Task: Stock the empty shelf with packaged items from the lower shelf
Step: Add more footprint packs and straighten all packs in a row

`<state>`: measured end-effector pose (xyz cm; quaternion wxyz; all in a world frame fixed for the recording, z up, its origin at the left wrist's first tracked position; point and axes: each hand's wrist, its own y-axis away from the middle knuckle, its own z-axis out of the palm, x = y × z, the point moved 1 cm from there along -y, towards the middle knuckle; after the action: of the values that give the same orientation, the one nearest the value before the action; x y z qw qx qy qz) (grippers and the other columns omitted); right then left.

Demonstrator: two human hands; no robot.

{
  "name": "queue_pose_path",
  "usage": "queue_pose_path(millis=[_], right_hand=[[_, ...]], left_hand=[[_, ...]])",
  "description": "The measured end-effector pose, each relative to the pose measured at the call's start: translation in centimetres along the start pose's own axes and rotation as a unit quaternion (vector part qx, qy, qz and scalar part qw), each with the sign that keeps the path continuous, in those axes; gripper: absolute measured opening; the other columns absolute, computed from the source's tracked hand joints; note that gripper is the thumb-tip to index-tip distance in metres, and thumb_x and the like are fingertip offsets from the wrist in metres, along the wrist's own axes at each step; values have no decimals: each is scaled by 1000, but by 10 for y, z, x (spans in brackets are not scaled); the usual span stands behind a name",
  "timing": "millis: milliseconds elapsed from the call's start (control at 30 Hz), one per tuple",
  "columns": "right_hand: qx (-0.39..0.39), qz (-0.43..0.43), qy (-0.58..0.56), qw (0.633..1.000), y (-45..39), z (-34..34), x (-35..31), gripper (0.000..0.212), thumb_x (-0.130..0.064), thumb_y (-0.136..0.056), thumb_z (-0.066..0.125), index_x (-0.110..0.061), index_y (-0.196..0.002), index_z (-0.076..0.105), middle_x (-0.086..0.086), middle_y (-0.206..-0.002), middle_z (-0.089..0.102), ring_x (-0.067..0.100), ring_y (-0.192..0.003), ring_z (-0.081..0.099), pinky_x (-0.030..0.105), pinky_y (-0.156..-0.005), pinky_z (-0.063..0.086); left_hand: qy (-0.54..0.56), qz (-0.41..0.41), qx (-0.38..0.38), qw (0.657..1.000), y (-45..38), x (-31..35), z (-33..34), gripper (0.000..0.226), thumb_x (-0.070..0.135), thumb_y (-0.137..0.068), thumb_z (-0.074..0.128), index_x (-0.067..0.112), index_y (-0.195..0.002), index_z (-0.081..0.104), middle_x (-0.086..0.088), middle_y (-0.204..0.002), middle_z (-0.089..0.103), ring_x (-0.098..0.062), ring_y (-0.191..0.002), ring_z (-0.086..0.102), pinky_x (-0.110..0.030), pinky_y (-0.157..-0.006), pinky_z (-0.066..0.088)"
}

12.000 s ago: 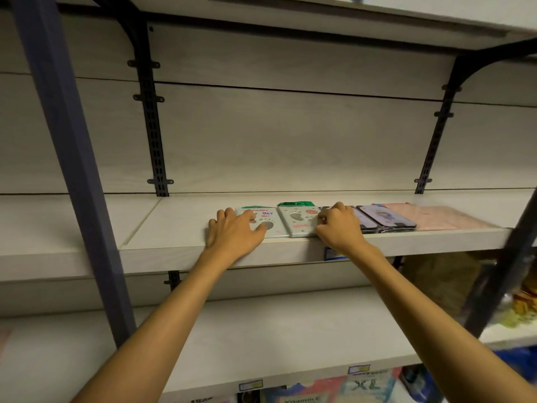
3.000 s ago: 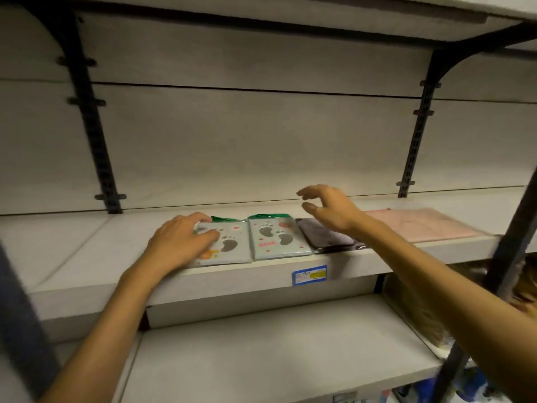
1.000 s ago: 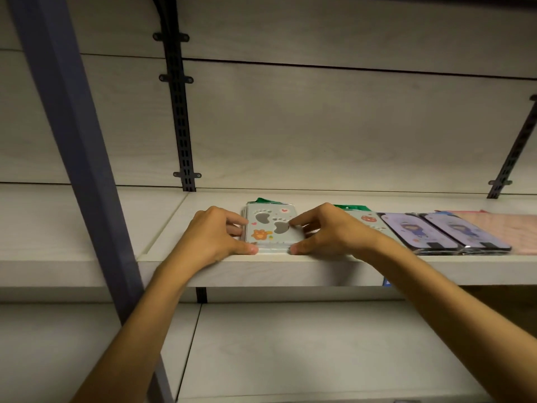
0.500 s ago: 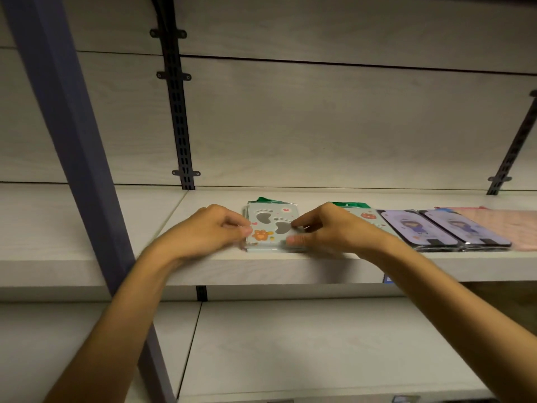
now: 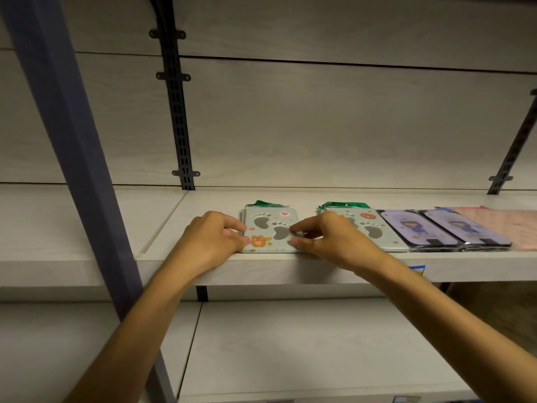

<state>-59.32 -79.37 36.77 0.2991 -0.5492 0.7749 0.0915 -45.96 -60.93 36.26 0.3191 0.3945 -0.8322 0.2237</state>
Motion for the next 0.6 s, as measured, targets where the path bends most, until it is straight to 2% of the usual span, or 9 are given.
queue_pose_path(millis=[67, 133, 200, 333, 467, 600], right_hand=[[3, -3, 9, 1000, 1, 2, 1, 41, -36, -93, 65, -21, -131, 64, 4, -118, 70, 13, -108, 64, 26, -89, 50], [4, -6, 12, 1000, 2, 1, 2, 39, -34, -94, 63, -22, -131, 64, 4, -116, 71, 14, -107, 64, 29, -92, 51], [7, -10, 10, 1000, 1, -1, 2, 36, -32, -94, 63, -21, -129, 66, 2, -118, 71, 11, -107, 63, 27, -91, 50], [5, -11, 8, 1000, 1, -1, 2, 36, -29, -95, 62, -20, -130, 65, 3, -121, 70, 11, -109, 63, 22, -89, 48], [11, -10, 18, 1000, 0, 3, 0, 35, -27, -96, 60, -19, -130, 64, 5, -122, 69, 14, -109, 62, 25, -89, 48], [23, -5, 16, 1000, -1, 7, -2, 35, -24, -98, 58, -17, -132, 64, 4, -127, 67, 14, -111, 63, 25, -89, 48]], left_hand=[[-8, 4, 8, 1000, 2, -1, 1, 30, 34, -89, 71, 27, -119, 71, 19, -83, 67, -4, -90, 57, -26, -79, 42], [-19, 4, 14, 1000, 4, -1, 1, 32, 37, -90, 70, 27, -120, 70, 11, -93, 71, -10, -97, 58, -27, -80, 43], [-28, 5, 21, 999, 5, 1, 1, 31, 37, -90, 70, 26, -119, 71, 6, -101, 74, -10, -96, 57, -26, -79, 42], [-42, 7, 37, 998, 3, 6, 2, 29, 34, -90, 69, 25, -118, 72, 9, -91, 70, -8, -93, 53, -24, -79, 39], [-69, 12, 49, 996, 7, 8, 5, 31, 33, -93, 67, 20, -121, 71, -1, -116, 72, -20, -110, 61, -23, -83, 40], [-79, 21, 58, 995, 11, 6, 8, 27, 32, -97, 61, 18, -116, 74, -2, -115, 73, -21, -107, 63, -24, -80, 40]])
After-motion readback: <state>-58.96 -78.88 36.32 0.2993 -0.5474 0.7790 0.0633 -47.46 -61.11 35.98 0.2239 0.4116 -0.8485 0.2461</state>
